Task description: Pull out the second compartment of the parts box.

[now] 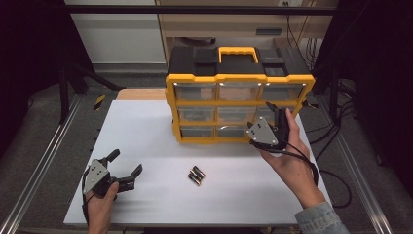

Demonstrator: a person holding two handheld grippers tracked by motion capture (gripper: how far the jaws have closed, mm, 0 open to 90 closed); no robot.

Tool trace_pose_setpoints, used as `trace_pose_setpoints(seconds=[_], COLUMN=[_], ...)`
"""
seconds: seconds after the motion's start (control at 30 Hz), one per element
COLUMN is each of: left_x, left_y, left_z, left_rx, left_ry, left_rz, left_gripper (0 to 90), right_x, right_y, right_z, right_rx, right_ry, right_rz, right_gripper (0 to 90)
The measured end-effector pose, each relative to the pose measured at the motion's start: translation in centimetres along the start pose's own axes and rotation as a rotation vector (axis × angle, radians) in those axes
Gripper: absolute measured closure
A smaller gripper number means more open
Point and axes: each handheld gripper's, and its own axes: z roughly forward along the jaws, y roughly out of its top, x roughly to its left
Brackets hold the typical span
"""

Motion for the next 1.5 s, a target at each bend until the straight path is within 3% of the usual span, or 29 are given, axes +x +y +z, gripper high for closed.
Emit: trace_pose_setpoints(seconds=[0.4, 0.5, 0.57, 0.6, 1.07, 1.13, 1.5], left_x=[0.0, 0.0, 0.0, 0.0, 0.0, 0.0, 0.0], left_y=[0.0, 0.0, 0.0, 0.0, -0.1, -0.1, -0.1], left_z=[0.0, 0.0, 0.0, 0.0, 0.1, 0.1, 0.1], left_rx=[0.003, 0.003, 0.003, 0.003, 0.006, 0.007, 0.009], left_ry=[0.001, 0.002, 0.002, 0.002, -0.001, -0.001, -0.003], left_rz=[0.003, 0.002, 0.002, 0.002, 0.004, 0.004, 0.006], left_gripper=[1.0, 1.1, 1.1, 1.1, 1.4, 1.4, 1.6], right_x=[0.0, 0.0, 0.0, -0.1, -0.9, -1.0, -0.8], right_y=[1.7, 2.2, 2.4, 2.7, 4.1, 4.3, 4.3], right_z=[0.6, 0.7, 0.8, 0.9, 1.6, 1.8, 2.6], right_rx=[-0.006, -0.019, -0.021, -0.021, -0.02, -0.016, -0.003], right_ry=[-0.076, -0.106, -0.113, -0.133, -0.244, -0.263, -0.273], right_rz=[-0.082, -0.131, -0.137, -0.169, -0.269, -0.302, -0.358], right_gripper=[34.9, 41.2, 42.1, 44.4, 58.7, 62.5, 69.3])
